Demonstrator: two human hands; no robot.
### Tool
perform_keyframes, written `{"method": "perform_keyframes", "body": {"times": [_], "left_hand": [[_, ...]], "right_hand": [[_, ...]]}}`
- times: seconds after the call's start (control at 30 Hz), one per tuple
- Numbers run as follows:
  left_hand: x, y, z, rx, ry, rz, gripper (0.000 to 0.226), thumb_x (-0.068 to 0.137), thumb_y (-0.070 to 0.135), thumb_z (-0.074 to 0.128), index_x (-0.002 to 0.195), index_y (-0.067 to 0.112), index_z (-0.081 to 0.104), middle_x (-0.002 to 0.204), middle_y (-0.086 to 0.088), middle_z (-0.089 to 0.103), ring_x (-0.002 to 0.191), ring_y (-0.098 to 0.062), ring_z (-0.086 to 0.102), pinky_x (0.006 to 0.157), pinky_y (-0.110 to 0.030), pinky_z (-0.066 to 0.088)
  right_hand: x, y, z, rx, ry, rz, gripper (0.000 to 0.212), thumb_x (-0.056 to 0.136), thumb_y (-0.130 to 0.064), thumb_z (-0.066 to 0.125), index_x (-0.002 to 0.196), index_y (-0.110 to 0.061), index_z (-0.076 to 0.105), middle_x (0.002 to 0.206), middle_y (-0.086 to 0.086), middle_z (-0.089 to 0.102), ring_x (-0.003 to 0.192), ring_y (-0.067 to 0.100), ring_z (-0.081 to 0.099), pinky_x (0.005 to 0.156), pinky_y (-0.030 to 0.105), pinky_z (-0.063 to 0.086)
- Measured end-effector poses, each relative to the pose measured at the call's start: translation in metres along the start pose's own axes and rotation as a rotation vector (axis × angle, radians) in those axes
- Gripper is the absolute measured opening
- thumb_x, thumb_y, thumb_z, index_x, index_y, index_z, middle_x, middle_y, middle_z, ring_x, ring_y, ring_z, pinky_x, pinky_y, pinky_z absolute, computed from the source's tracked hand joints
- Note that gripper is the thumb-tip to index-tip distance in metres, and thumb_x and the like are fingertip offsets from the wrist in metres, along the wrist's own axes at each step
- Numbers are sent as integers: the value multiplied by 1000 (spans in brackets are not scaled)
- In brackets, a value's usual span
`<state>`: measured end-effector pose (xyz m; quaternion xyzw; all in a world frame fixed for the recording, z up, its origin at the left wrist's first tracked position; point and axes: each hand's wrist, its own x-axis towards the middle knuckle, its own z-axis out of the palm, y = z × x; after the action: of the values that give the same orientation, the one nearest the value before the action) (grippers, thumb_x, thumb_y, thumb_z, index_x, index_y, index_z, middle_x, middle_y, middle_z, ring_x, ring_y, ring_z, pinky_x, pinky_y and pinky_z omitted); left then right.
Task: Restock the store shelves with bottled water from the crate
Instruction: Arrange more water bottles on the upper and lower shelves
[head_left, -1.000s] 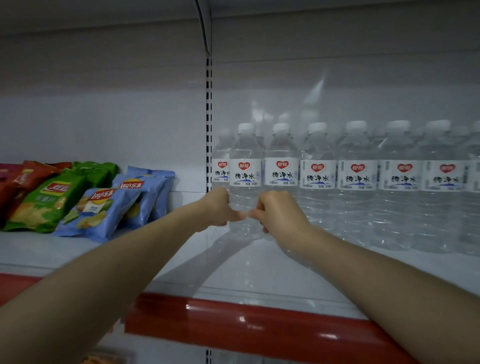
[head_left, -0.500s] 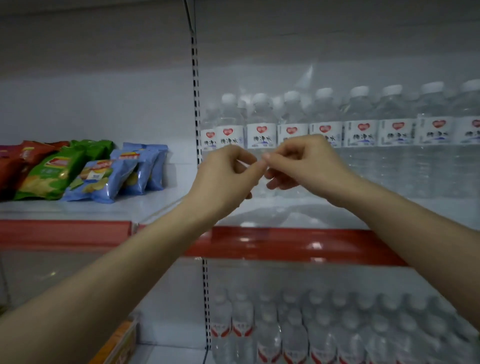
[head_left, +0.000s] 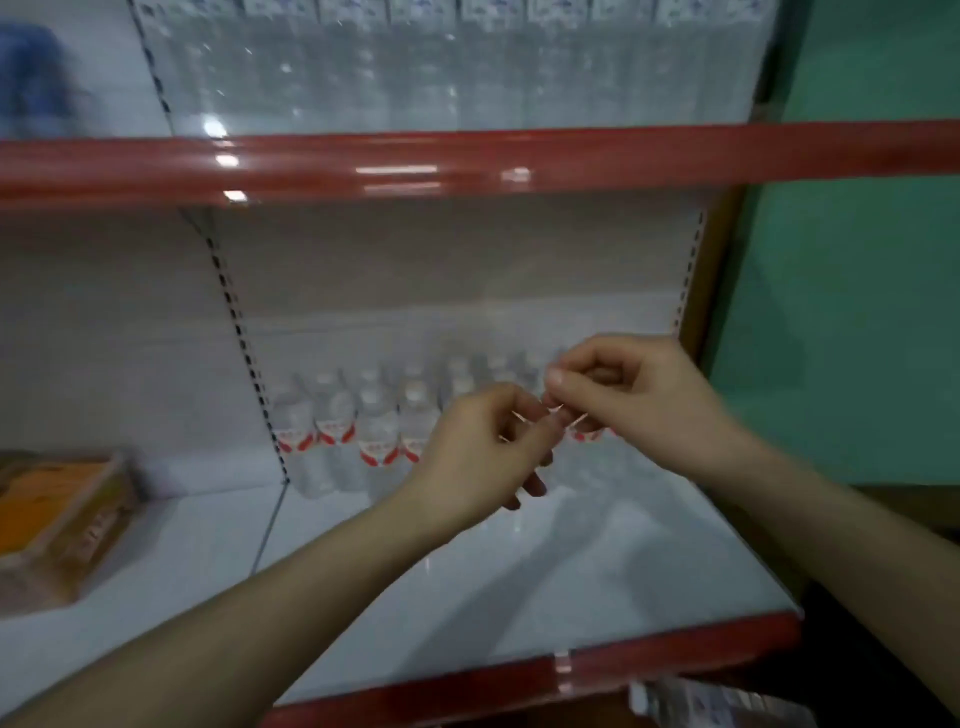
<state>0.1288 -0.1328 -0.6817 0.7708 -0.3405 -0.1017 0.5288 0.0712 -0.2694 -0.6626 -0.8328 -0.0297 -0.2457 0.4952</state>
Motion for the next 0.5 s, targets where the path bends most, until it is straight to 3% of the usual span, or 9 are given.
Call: {"method": "perform_keyframes", "body": {"times": [0.13, 0.3, 0.37, 0.43, 0.5], "left_hand": [[4, -41, 73, 103, -296, -111, 14, 93, 26, 53, 98, 13, 55, 79, 0, 62, 67, -11, 65, 57, -26, 53], [4, -91, 160, 172, -506, -272, 25, 92, 28, 56, 104, 7, 58, 92, -13, 68, 77, -22, 69, 69, -31, 56], [-2, -116, 196, 143, -555, -337, 19, 92, 28, 55, 100, 11, 59, 97, -15, 68, 81, -25, 69, 71, -35, 56], [-10, -141, 230, 94, -582, -423, 21, 93, 26, 52, 105, 10, 60, 104, -15, 67, 89, -28, 68, 75, -38, 56], [-18, -164, 261, 0, -577, -548, 25, 95, 26, 50, 110, 8, 58, 105, -13, 65, 85, -22, 66, 73, -33, 54]], "right_hand": [[-52, 76, -21, -53, 0, 206, 20, 84, -9, 65, 71, -24, 62, 62, -8, 66, 61, 3, 64, 56, 15, 50], [-121, 177, -41, -187, -30, 435, 4, 86, -14, 63, 84, -14, 66, 74, -4, 65, 70, 7, 65, 64, 11, 46], [-146, 215, -45, -241, -33, 516, 9, 88, -14, 62, 90, -8, 68, 76, -6, 62, 71, 3, 58, 63, 6, 42], [-166, 246, -46, -284, -59, 586, 11, 89, -12, 60, 81, -8, 66, 73, -6, 57, 67, 2, 52, 61, 10, 38], [-182, 276, -47, -360, -113, 653, 34, 91, -9, 56, 59, -18, 50, 63, -7, 46, 59, 0, 41, 58, 12, 34]]}}
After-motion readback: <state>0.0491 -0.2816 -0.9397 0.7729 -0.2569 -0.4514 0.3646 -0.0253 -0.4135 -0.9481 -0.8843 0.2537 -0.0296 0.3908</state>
